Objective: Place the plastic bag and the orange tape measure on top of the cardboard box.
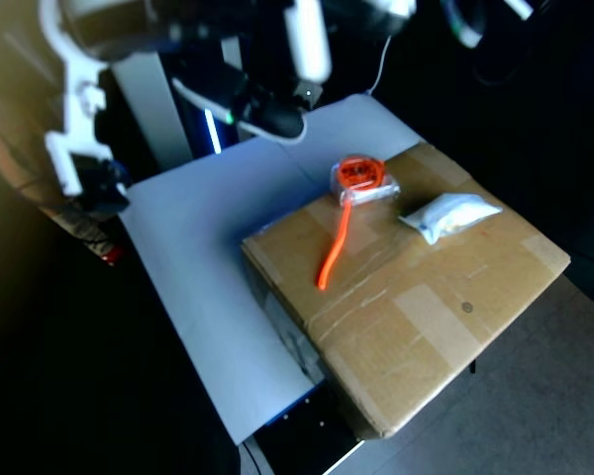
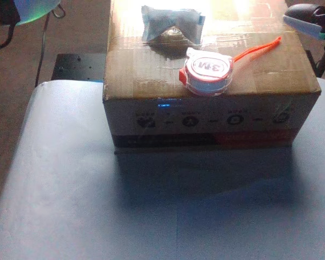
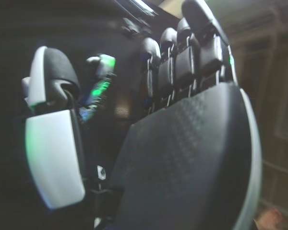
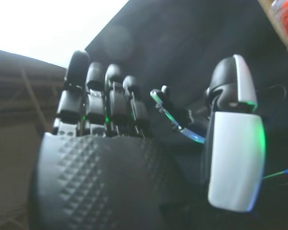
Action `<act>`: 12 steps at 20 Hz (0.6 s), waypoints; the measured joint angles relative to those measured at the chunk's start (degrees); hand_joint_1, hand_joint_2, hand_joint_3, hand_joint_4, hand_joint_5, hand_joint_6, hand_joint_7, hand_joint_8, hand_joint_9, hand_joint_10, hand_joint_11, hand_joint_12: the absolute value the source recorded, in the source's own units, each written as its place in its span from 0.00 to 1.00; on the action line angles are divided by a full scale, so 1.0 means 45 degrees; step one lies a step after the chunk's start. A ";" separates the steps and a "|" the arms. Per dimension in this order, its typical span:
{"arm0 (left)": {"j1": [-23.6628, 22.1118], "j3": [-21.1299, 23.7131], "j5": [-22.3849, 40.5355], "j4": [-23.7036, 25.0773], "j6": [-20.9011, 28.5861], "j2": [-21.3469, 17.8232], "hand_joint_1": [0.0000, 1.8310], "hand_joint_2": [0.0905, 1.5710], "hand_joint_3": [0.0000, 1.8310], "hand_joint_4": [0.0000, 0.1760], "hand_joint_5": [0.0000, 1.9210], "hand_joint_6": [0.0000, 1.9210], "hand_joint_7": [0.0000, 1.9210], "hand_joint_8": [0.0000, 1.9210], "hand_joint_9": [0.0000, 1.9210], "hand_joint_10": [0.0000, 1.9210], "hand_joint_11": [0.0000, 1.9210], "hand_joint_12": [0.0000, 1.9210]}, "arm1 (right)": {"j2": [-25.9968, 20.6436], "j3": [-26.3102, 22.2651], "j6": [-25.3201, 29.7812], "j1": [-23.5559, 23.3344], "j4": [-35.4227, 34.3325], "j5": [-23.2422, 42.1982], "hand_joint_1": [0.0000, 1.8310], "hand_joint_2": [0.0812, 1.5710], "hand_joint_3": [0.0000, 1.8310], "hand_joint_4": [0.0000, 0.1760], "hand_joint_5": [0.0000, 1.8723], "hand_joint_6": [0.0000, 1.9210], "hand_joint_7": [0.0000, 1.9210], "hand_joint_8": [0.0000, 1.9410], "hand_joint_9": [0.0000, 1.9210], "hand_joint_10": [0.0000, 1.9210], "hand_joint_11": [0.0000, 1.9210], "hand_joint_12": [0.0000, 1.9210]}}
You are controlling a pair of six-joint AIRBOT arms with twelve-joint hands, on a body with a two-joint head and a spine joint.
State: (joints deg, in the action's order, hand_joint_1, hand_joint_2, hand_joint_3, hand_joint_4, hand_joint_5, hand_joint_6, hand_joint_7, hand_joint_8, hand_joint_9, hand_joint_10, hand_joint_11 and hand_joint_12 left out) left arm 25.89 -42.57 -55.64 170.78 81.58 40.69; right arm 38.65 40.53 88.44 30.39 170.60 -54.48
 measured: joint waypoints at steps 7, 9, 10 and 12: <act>0.0515 0.0092 0.0214 0.0000 0.0219 0.0039 0.52 0.63 0.00 0.04 0.20 0.03 0.15 0.00 0.00 0.28 0.00 0.71 | -0.0083 -0.0223 0.0000 0.0000 0.0000 -0.0005 0.43 0.55 0.00 0.00 0.00 0.33 0.10 0.18 0.00 0.44 0.00 0.84; 0.0529 0.0165 0.0272 0.0005 0.0238 0.0039 0.53 0.63 0.00 0.00 0.20 0.02 0.15 0.00 0.02 0.24 0.00 0.72 | -0.0126 -0.0267 0.0000 0.0000 0.0000 -0.0039 0.45 0.55 0.00 0.00 0.03 0.36 0.12 0.28 0.03 0.50 0.00 0.89; 0.0588 0.0214 0.0092 0.0019 0.0306 0.0039 0.53 0.62 0.00 0.00 0.19 0.01 0.14 0.00 0.03 0.20 0.00 0.69 | -0.0131 -0.0267 0.0000 0.0000 0.0000 -0.0044 0.47 0.53 0.00 0.00 0.05 0.40 0.08 0.38 0.02 0.55 0.00 0.88; 0.1025 0.0287 -0.0175 0.0024 0.0563 -0.0058 0.52 0.63 0.00 0.00 0.19 0.01 0.14 0.00 0.03 0.19 0.00 0.66 | -0.0131 -0.0267 0.0000 0.0015 0.0000 -0.0044 0.47 0.53 0.00 0.00 0.01 0.49 0.03 0.55 0.00 0.63 0.00 0.89</act>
State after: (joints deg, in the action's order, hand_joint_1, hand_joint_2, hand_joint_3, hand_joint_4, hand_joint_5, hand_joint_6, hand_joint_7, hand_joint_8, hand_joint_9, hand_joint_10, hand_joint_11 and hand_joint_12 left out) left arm 30.50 -41.28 -56.42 170.89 84.12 40.42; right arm 38.06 39.33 88.44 30.46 170.60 -54.68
